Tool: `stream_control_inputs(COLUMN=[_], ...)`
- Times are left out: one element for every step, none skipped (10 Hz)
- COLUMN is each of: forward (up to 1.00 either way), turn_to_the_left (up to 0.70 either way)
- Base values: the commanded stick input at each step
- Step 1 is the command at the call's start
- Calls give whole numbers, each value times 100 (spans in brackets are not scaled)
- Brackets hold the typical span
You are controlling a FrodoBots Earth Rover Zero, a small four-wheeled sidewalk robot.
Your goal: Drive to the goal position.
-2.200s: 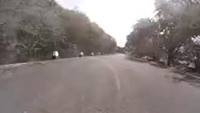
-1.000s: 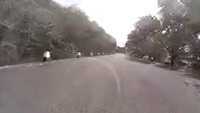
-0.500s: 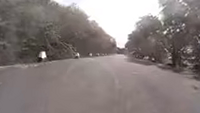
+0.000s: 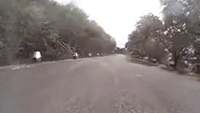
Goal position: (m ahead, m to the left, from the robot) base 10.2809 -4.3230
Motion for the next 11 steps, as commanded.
stream_control_inputs(forward=[70,70,70,70,70,70,70,70,70,70,70], turn_to_the_left=[-16,-27,-15,-3,0,0,0,0,0,0,0])
